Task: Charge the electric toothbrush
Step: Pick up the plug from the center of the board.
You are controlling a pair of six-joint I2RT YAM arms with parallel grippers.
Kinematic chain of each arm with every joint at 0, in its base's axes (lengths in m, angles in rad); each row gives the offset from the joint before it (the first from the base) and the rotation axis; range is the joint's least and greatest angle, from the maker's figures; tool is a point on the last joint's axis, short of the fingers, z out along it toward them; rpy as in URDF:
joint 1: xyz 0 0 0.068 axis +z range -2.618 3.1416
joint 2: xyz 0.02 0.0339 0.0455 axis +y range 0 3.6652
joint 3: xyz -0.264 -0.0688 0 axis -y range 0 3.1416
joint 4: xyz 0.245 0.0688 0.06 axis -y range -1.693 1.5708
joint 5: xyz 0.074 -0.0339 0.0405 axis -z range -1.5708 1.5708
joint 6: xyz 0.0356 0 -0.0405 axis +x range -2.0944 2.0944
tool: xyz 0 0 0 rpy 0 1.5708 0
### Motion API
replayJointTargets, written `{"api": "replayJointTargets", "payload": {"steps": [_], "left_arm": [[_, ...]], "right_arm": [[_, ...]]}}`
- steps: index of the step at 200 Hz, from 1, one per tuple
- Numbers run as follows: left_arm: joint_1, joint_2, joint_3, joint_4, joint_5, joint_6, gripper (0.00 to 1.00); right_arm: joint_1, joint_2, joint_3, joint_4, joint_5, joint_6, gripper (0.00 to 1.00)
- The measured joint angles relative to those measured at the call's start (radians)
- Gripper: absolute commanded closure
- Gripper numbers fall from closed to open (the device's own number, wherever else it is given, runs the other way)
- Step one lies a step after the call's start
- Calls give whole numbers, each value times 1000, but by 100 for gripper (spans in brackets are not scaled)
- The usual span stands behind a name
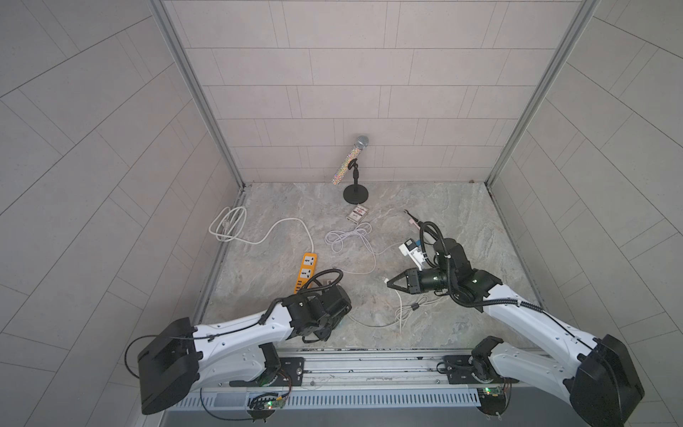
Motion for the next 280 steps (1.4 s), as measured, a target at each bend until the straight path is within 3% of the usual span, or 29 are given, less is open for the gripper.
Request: {"api": "replayJointTargets", "payload": {"steps": [55,125,139,206,250,280], "left_arm": [[2,31,6,3,-16,-31,50],[18,86,6,48,-8,-17,55],[22,98,6,50,0,-7,62],[48,101,-3,72,28,29,78],[172,18,10,48,60,144,84],[291,-63,110,-26,89,256,87]], "right_arm": [[1,28,0,9,-12,0,100],[7,44,0,23,-16,3,100],[10,44,0,26,-16,3,100],[51,44,2,12,1,-17,100],[129,44,38,-39,60,-85,100],[228,44,97,-90,156,-152,100]]}}
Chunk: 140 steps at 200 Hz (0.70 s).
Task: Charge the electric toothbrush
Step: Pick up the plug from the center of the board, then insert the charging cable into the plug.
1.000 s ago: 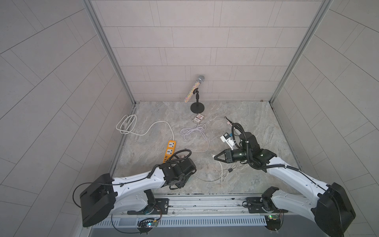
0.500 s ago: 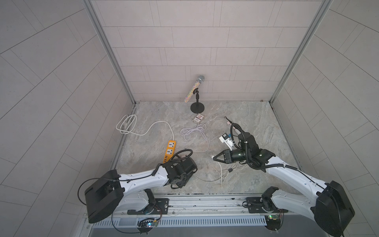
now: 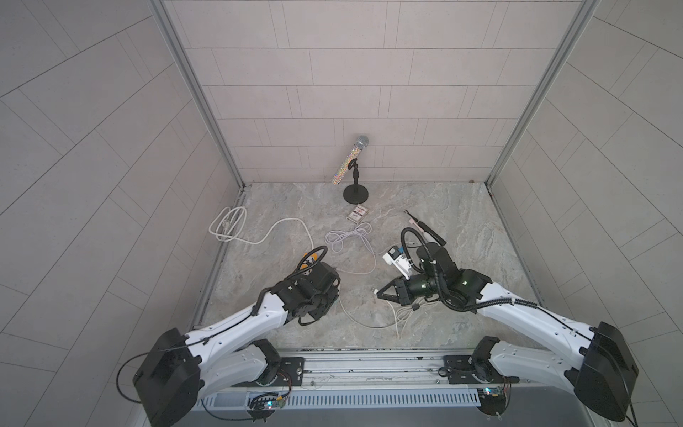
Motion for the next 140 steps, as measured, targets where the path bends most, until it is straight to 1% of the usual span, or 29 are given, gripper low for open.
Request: {"api": "replayJointTargets", "payload": {"steps": [26,55,78,101,140], "left_arm": [[72,-26,67,-2,75,48,87],[86,-15,119,-26,143,60,87],[87,-8,160,-19,186,50,87],[87,-8,170,6,227,27,88],[87,-21,175,10,246,-2,89]], "right_arm": [[93,-1,44,-23,101,-46,100],[173,6,104,-21,225,-72,100],[203,30,118,20,290,-60,100],[225,87,140,53,335,-42,100],[231,129,139,101,391,-24,100]]}}
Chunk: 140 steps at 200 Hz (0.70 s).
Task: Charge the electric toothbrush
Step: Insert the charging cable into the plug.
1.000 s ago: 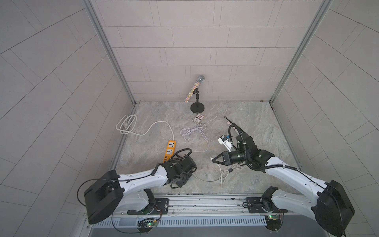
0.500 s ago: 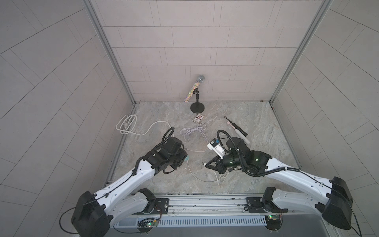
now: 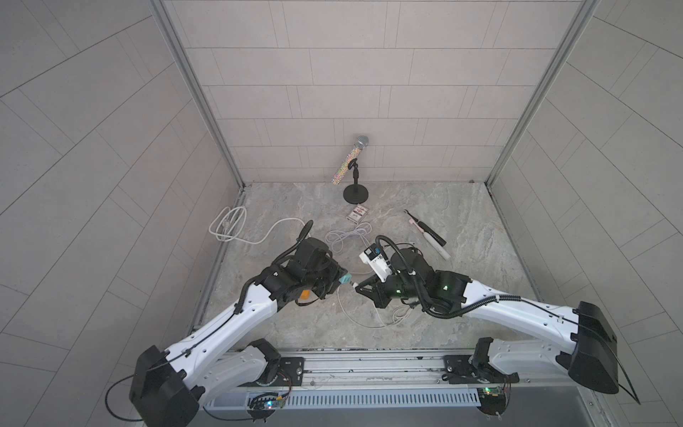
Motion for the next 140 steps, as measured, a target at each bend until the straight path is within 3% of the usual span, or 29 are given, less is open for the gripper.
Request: {"api": "replayJointTargets", "payload": {"steps": [140], "left_arm": [[-1,-21,20,13,-3,-40,90]], "right_arm": [[17,72,-8,101,28,60,100]]}}
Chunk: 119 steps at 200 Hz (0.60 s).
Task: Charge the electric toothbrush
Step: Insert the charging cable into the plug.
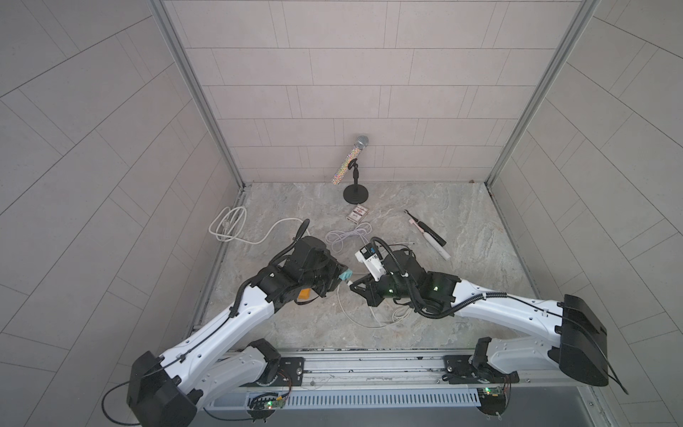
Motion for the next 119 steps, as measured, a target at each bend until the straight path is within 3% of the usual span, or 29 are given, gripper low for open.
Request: {"api": "replayJointTargets", "payload": {"steps": [119], "left_arm": [[0,-1,3,1,-8,34,92]], "right_arm": [[2,-18,7,12,3,43,100]]}}
